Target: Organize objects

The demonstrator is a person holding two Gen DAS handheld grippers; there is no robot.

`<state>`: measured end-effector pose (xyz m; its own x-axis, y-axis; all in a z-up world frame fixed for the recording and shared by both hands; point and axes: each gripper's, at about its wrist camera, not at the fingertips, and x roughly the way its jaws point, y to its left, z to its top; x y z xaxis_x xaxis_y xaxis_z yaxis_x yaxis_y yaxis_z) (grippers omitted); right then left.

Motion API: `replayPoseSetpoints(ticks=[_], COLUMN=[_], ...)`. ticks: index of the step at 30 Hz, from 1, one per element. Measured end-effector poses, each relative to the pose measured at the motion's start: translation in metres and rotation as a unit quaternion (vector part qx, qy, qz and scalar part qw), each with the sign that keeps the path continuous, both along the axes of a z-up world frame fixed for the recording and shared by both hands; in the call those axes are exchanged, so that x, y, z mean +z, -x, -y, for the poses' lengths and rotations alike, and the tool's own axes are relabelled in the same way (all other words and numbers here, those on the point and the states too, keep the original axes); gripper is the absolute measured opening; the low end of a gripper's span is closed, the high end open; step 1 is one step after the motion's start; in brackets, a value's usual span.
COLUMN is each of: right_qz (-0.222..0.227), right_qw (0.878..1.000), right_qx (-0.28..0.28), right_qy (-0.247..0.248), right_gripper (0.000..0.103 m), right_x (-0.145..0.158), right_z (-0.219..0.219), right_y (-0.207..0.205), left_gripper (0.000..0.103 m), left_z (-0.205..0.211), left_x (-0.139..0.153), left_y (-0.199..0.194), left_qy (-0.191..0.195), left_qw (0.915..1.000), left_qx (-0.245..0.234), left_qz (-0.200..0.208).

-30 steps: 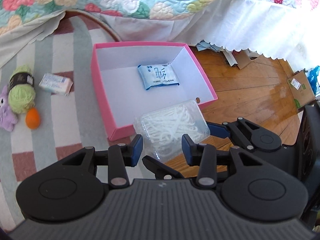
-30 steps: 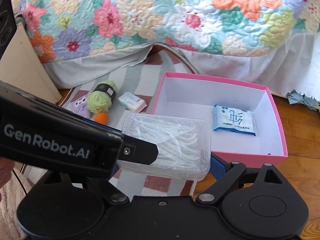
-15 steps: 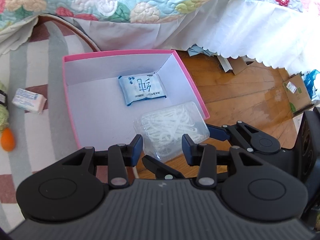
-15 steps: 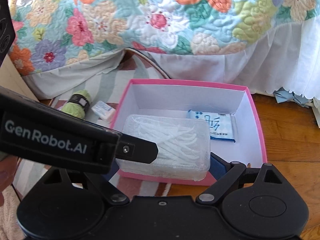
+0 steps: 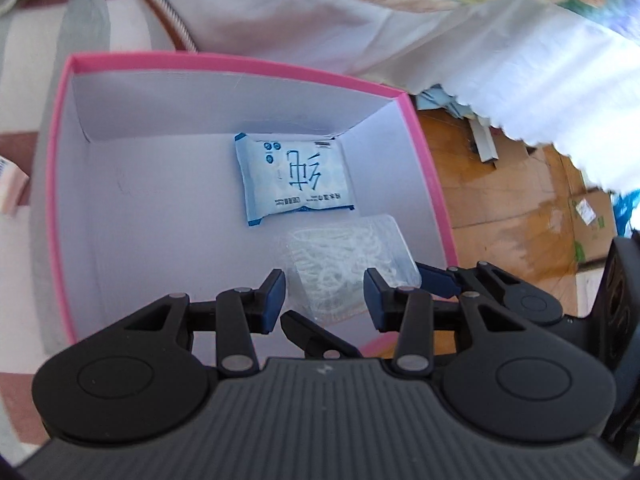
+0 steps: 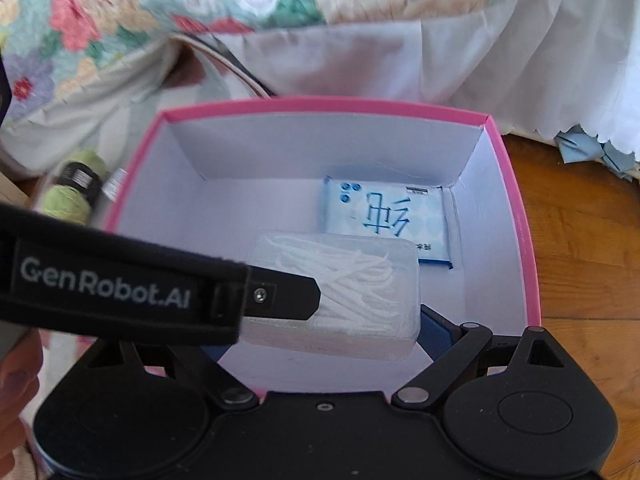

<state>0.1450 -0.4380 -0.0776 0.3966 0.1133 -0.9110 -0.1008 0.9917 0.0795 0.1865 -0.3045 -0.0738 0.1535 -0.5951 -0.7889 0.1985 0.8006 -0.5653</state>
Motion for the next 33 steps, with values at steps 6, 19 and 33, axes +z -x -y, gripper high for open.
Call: replayPoseSetpoints(ticks=[6,19,33], right_qz=[-0.040,-0.079,-0.102], right_qw=[0.999,0.997,0.995], right_qx=[-0.015,0.020,0.008], right_qy=[-0.003,0.014,-0.001], right_gripper=[0.094,0.094,0.095], right_x=[-0.027,-0.061,-0.070], right_z=[0.006,0.011,0.029], right_y=[-0.015,-0.032,-0.028], left_gripper=[0.040,0.037,0.020], left_z=[0.007,0.005,0.013], left_x=[-0.033,-0.081,-0.086], left_y=[-0.011,-0.027,-0.025], left_qy=[0.003,0.031,0.005], left_qw=[0.9995,0.9943,0.9936], left_qx=[0.014,0.044,0.050], left_qz=[-0.028,-0.092,-0.101])
